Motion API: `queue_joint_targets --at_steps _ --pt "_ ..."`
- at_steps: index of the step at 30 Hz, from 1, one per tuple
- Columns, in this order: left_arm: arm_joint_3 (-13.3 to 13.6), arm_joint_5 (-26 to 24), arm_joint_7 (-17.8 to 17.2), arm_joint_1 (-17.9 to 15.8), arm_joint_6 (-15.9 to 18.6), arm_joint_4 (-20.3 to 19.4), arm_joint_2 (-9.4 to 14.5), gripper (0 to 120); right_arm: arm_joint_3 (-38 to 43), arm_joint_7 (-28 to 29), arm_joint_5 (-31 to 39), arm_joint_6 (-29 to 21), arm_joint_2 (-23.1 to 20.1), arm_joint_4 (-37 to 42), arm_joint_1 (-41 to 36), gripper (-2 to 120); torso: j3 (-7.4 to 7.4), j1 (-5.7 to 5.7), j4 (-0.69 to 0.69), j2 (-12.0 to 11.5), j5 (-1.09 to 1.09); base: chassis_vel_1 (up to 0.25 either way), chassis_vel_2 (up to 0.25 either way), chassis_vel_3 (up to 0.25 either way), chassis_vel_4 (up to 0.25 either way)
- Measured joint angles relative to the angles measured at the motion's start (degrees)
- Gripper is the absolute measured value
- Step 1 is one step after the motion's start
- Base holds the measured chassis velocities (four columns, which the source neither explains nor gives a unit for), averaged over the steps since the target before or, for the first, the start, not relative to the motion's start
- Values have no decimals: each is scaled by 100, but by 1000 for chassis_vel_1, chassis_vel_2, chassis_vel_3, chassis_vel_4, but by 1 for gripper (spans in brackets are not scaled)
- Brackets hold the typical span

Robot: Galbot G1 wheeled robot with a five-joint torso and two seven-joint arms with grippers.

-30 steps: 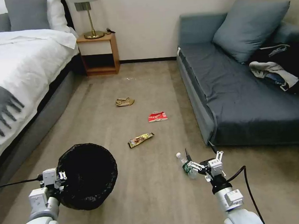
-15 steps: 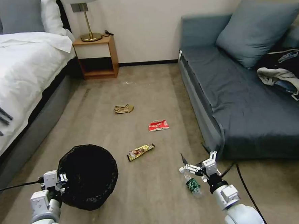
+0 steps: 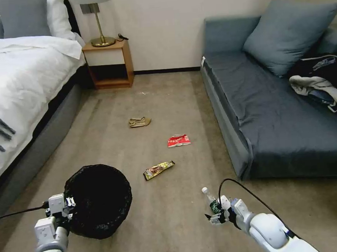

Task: Pick up the trash bin, then pick up the garbage on the floor and place it into the trash bin.

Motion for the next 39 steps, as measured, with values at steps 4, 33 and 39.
queue_joint_targets --at_steps 4,33,39 --pt "25 0 -13 32 -6 -89 -16 7 47 36 -112 -87 196 -299 155 100 0 0 0 0 0 0 0 0 0" --pt "181 -20 159 63 -37 -101 48 7 -119 -418 -574 1634 374 -250 159 24 0 0 -1 0 -1 0 0 0 0" --pt "214 -128 225 124 3 -142 -27 7 -546 -1552 959 3568 612 175 241 22 0 0 1 0 -1 0 0 0 0"
